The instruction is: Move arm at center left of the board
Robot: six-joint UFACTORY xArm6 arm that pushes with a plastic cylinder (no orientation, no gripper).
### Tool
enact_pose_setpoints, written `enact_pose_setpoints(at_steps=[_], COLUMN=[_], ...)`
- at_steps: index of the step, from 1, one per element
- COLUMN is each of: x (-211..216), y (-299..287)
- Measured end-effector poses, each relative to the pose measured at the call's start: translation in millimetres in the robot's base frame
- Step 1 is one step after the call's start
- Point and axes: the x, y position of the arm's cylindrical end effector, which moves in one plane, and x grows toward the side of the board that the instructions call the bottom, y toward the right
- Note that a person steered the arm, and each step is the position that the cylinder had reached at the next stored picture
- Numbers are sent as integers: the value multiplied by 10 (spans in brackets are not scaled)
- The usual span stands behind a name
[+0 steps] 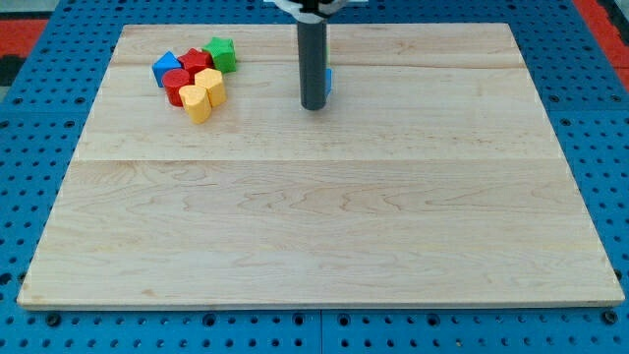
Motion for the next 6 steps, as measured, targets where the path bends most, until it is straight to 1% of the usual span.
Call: enact_pose_setpoints(at_steps=[1,2,3,4,5,6], x=[200,914,1154,598,-27,-627], y=[-352,-612,-1665,-2346,-2643,-2792])
